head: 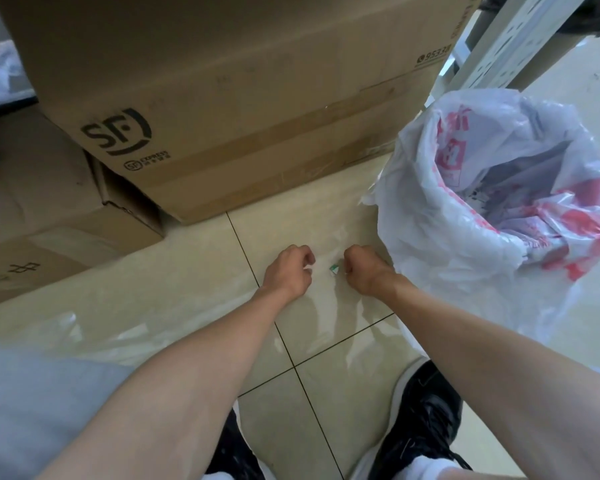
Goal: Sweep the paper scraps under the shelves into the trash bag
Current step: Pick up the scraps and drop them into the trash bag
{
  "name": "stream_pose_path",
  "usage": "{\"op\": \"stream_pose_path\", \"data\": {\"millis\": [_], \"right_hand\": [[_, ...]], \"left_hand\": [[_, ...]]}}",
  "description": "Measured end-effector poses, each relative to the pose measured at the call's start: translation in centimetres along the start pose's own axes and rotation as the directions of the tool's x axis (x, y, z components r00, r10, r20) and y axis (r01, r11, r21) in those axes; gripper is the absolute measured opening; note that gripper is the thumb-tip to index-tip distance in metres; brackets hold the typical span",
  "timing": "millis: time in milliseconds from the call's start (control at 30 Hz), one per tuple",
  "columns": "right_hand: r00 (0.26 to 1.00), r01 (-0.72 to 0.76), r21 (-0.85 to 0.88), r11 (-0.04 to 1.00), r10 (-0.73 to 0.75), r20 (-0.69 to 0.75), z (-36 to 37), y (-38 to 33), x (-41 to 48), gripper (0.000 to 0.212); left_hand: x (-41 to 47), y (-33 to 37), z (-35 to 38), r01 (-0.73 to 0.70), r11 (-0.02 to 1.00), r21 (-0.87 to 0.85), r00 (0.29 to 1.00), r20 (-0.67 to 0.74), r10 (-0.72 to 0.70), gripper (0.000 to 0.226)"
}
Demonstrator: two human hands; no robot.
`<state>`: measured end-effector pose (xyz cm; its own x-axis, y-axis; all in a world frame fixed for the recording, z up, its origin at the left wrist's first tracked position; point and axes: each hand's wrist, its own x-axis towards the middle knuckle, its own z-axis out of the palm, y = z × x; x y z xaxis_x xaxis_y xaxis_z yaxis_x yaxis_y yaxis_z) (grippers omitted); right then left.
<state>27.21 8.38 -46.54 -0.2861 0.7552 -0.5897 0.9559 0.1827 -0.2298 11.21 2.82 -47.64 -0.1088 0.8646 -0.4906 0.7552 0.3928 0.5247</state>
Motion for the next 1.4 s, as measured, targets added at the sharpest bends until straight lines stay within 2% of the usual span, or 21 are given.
{"op": "stream_pose_path", "data": {"millis": [233,367,467,567,833,967,1167,1400], "right_hand": [[0.999,0.023,0.099,0.995,-0.02,-0.029,0.0,-1.6,0.2,0.006],[0.999,0.039,0.1,0.994,-0.035,-0.039,0.9,-2.2,0.4,0.017],[0.997,0.041,0.062,0.997,-0.037,-0.063,1.2,-2.4,0.5,0.024],[0.996,0.026,0.062,0.998,-0.021,-0.085,1.2,-2.3,0.6,0.016],[0.998,0.056,0.017,0.998,-0.055,-0.038,1.5,-2.5,0.4,0.007],[0.999,0.039,0.047,0.998,-0.039,-0.017,1.3,-2.4,0.0,0.016],[0.999,0.04,0.07,0.997,-0.038,-0.03,0.0,-2.0,-1.4,0.017],[0.985,0.135,0.054,0.989,-0.129,-0.111,-5.3,-3.6,-3.4,0.017]], "left_hand": [[-0.5,-1.8,-0.7,0.002,1.0,-0.009,0.999,0.051,-0.001,0.034],[-0.4,-1.4,-0.5,0.0,1.0,-0.014,0.999,0.052,0.001,0.033],[-0.3,-0.9,0.0,-0.032,0.999,0.024,0.999,0.003,0.032,0.019],[-0.2,-0.3,0.5,-0.054,0.997,0.057,0.998,-0.041,0.057,0.005],[-0.2,0.5,0.8,-0.134,0.959,0.25,0.991,0.053,0.125,0.018],[-0.6,0.4,0.5,-0.103,0.976,0.19,0.993,0.072,0.091,0.03],[-1.4,-0.1,-1.1,-0.025,0.992,0.125,0.997,0.079,0.015,0.027],[-2.5,1.6,-4.6,0.034,0.994,0.107,0.999,0.029,-0.037,0.021]]}}
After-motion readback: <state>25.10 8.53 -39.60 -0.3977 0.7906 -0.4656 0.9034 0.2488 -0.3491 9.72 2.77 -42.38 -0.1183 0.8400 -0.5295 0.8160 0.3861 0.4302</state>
